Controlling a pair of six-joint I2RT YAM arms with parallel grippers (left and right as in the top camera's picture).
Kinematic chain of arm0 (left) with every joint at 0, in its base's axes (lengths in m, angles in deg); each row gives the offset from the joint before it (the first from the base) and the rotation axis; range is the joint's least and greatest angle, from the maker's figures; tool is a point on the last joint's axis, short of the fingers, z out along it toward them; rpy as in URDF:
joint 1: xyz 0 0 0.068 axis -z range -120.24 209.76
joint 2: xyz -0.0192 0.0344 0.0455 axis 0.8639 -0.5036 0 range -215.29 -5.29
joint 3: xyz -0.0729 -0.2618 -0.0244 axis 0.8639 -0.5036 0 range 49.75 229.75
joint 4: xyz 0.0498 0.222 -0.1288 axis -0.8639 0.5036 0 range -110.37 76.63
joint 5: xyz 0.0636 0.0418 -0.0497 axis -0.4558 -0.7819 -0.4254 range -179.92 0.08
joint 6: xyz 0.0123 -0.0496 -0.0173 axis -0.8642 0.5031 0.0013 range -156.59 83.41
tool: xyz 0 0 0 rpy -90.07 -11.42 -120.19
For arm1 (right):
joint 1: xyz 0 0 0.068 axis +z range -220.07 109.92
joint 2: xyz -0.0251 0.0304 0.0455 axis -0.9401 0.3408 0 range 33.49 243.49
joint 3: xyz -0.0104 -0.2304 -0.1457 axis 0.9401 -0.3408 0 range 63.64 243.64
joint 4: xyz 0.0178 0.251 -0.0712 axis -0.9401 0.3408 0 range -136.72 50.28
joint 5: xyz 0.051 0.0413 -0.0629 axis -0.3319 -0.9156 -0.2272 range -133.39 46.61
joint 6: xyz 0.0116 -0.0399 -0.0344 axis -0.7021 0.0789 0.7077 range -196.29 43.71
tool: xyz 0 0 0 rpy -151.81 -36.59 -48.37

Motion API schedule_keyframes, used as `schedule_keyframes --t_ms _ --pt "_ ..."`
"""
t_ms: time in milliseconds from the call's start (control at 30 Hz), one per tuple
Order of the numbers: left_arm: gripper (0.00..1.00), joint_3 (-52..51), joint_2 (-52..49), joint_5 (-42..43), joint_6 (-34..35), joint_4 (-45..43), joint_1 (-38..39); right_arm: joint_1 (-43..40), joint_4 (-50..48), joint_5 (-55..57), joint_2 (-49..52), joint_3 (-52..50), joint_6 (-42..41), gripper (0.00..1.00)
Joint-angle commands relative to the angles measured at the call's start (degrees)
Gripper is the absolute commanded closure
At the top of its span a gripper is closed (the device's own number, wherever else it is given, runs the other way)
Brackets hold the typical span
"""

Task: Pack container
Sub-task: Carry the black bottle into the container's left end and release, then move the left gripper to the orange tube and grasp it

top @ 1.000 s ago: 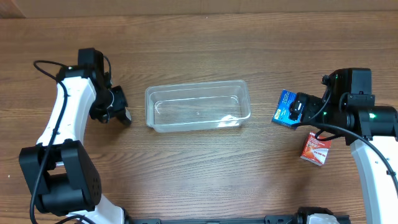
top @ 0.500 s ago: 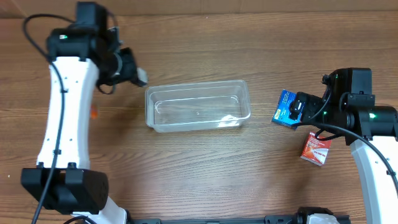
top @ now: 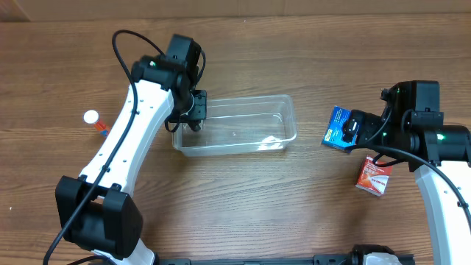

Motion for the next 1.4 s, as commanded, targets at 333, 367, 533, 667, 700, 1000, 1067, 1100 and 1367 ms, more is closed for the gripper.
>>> schedule_keyframes --t_ms 333,367,533,667,700,1000,1067,1100,1367 --pt "0.96 -3.74 -7.78 -3.65 1.86 -6.78 -0.55 -0.11 -0.11 -0.50 -0.15 1.55 -0.22 0.00" --pt "0.96 -3.74 -8.31 -3.67 1.86 -6.78 -0.55 -0.11 -0.11 -0.50 -0.15 1.55 -0.22 0.00" --pt "0.95 -3.74 -9.70 -3.69 1.84 -6.80 -0.57 -0.11 -0.11 -0.50 -0.15 1.55 -0.22 0.00" --pt "0.81 -3.72 -9.64 -3.67 1.81 -6.93 -0.55 -0.11 -0.11 -0.50 -0.15 1.55 -0.22 0.00" --pt "0.76 -3.72 -9.64 -3.67 1.81 -6.93 -0.55 -0.11 -0.11 -0.50 -0.15 1.55 -0.22 0.00" --pt "0.39 0.55 -9.55 -3.45 1.55 -4.79 -0.55 -0.11 -0.11 -0.50 -0.15 1.55 -0.22 0.00" --pt "0.36 2.78 -9.49 -3.45 1.55 -3.32 -0.55 -0.11 -0.11 -0.50 -0.15 1.55 -0.22 0.00" --pt "0.34 4.66 -9.49 -3.48 1.55 -1.95 -0.55 -0.11 -0.11 -0.50 -0.15 1.55 -0.22 0.00" --pt "0.22 16.85 -5.16 -6.38 1.07 4.46 -0.72 -0.11 -0.13 -0.50 -0.15 1.55 -0.22 0.00"
